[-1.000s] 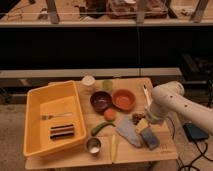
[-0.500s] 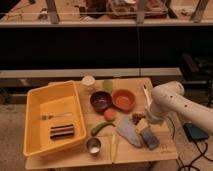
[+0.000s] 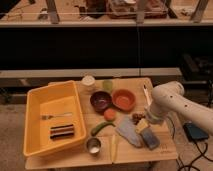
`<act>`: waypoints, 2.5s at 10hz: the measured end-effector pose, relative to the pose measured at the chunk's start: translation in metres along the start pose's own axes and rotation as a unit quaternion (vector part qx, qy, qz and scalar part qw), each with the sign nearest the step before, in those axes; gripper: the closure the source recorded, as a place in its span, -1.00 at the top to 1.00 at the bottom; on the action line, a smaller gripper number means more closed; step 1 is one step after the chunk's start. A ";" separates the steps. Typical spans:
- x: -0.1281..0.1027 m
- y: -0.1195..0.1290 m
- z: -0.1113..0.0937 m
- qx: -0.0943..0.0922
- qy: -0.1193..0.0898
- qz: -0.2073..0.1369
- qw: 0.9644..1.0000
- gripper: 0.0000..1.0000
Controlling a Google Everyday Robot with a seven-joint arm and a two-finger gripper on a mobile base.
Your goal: Place pepper in tray
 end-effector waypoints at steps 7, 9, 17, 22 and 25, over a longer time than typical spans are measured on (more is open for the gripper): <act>0.000 0.000 0.000 0.000 0.000 0.000 1.000 0.60; 0.001 0.000 -0.001 -0.003 0.001 -0.006 1.000 0.60; 0.089 -0.087 -0.051 -0.095 0.050 -0.218 0.970 0.60; 0.084 -0.095 -0.037 -0.066 0.049 -0.250 0.965 0.60; 0.094 -0.139 -0.015 -0.017 0.078 -0.344 0.936 0.60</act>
